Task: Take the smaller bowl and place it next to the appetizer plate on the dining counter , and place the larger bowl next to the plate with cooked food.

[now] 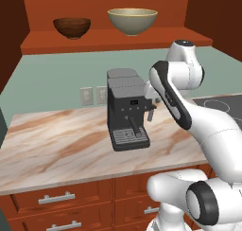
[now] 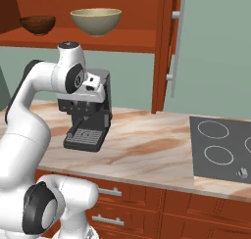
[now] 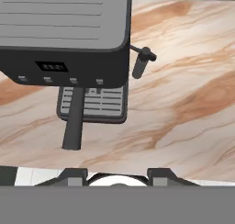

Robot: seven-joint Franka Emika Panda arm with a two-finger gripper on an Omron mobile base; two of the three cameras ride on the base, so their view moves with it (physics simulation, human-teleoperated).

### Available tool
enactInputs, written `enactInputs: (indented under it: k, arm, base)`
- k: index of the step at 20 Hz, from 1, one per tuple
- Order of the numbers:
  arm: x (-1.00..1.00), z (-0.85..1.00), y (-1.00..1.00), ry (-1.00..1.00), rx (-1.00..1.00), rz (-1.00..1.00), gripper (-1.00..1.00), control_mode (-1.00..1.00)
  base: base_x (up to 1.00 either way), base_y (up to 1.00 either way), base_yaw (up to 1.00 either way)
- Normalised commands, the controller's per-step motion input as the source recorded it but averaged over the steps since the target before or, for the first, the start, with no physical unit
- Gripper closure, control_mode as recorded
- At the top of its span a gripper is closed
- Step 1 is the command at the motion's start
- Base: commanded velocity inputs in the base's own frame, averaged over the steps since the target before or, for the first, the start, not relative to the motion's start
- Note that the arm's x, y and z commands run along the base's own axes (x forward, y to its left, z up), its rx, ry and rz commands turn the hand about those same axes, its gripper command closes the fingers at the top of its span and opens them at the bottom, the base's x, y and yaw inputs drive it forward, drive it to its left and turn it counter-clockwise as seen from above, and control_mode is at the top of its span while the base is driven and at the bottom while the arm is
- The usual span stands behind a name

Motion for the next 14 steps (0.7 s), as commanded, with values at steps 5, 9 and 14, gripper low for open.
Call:
enactInputs:
  k: [5, 9, 14]
  arm:
    - [-0.09, 0.08, 0.00, -0.15, 0.00, 0.00, -1.00, -1.00]
    - [0.00, 0.65, -0.02, -0.44, 0.01, 0.00, -1.00, -1.00]
    - [0.07, 0.92, -0.16, -0.50, 0.09, -0.03, -1.00, -1.00]
  base:
    - [0.00, 0.00, 0.00]
    - [0.00, 0.00, 0.00]
    - [0.00, 0.00, 0.00]
